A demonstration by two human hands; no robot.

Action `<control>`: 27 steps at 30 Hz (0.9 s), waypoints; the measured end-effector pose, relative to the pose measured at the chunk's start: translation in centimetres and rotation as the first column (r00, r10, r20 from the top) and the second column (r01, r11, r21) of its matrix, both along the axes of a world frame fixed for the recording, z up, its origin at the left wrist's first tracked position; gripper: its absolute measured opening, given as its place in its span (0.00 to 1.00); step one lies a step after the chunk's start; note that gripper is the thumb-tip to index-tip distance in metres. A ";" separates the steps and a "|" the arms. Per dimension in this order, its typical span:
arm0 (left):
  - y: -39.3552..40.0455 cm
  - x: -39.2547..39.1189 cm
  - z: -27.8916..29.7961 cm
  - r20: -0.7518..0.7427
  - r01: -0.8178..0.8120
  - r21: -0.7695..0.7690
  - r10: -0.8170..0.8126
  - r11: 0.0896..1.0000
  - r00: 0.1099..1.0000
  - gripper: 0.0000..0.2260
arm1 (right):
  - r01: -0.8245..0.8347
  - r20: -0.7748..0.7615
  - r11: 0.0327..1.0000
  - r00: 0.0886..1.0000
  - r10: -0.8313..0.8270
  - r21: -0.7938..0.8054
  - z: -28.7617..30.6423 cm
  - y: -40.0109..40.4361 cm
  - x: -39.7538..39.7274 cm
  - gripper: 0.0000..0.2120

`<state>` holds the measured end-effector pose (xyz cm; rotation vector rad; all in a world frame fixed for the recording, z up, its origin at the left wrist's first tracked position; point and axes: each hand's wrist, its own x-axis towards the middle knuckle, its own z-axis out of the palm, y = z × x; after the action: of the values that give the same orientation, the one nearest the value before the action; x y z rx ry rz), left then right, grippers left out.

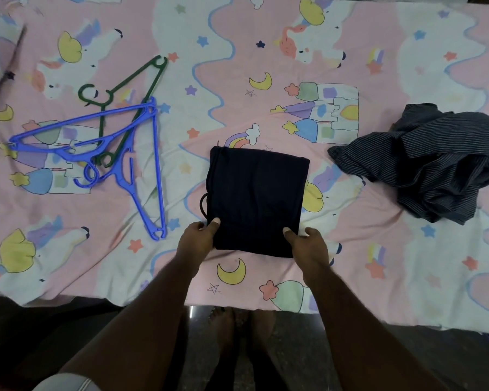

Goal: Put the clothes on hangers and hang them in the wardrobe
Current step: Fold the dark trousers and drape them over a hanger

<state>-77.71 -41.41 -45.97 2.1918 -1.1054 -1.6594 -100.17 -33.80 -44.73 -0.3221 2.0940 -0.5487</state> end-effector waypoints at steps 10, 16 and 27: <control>0.1 1.1 0.7 -0.158 -0.058 0.118 0.077 0.991 0.984 0.16 | 0.105 0.207 0.993 0.974 -0.091 -0.057 -0.7 1.0 -0.9 0.16; -0.6 3.3 1.1 0.357 0.193 -0.257 -0.093 0.947 0.930 0.12 | -0.069 -0.258 0.980 0.966 0.019 -0.185 2.3 -0.5 1.7 0.20; -3.3 9.9 -2.3 0.320 -0.310 -0.095 0.324 0.946 0.890 0.20 | -0.220 -0.200 0.927 0.966 0.164 -0.304 1.7 -5.5 7.3 0.12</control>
<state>-67.85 -44.72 -48.28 2.5227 -0.7774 -1.1510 -92.91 -39.31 -43.01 -0.7818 2.1009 -0.7700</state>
